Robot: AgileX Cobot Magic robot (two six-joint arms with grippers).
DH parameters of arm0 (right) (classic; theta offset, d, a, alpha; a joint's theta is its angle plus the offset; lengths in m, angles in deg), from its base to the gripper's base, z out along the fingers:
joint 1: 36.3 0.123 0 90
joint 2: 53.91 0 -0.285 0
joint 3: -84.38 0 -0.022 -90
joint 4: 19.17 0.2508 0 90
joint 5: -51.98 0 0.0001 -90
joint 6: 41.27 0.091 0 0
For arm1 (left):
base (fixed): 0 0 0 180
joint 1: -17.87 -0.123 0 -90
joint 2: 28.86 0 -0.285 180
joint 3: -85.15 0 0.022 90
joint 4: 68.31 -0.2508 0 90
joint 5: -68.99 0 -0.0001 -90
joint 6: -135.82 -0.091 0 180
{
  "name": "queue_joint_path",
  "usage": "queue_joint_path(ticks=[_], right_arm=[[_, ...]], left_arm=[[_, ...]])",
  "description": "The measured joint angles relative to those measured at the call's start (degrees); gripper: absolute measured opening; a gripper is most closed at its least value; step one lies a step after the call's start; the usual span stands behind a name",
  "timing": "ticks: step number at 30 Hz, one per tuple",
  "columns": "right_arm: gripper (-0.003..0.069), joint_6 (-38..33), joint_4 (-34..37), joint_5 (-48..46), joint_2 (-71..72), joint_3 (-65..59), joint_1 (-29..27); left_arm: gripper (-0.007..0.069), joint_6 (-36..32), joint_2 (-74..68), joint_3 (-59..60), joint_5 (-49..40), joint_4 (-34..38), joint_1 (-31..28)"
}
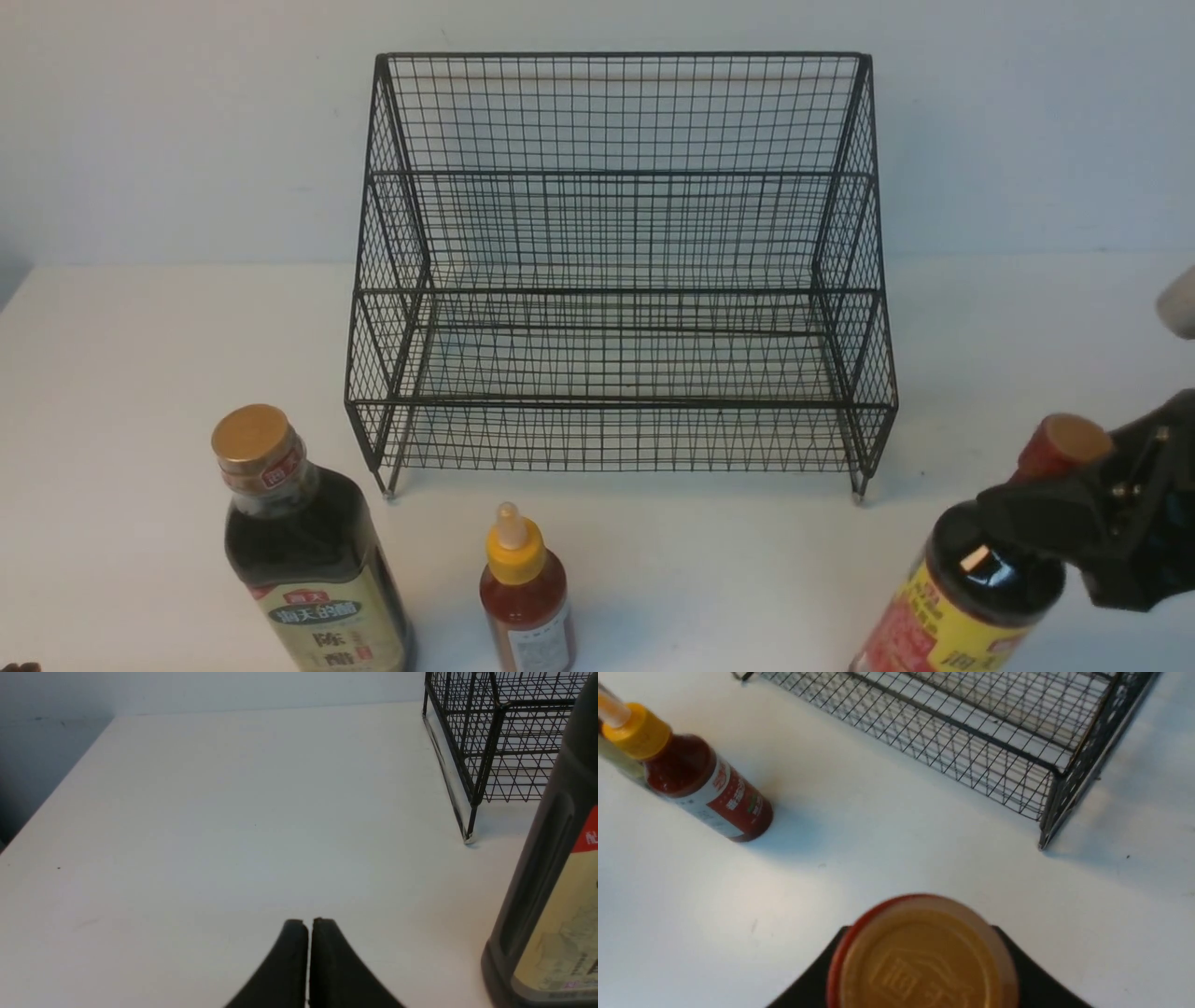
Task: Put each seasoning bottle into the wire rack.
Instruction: Use the right arm to put the condiment bottle back on the shelf
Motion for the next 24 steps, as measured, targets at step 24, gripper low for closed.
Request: queue_joint_path(ticks=[24], right_arm=[[0.0283, 4.0, -2.7, -8.0, -9.4, 36.8, 0.0]], left_arm=[[-0.0005, 0.0, 0.0, 0.0, 0.0, 0.0, 0.0]])
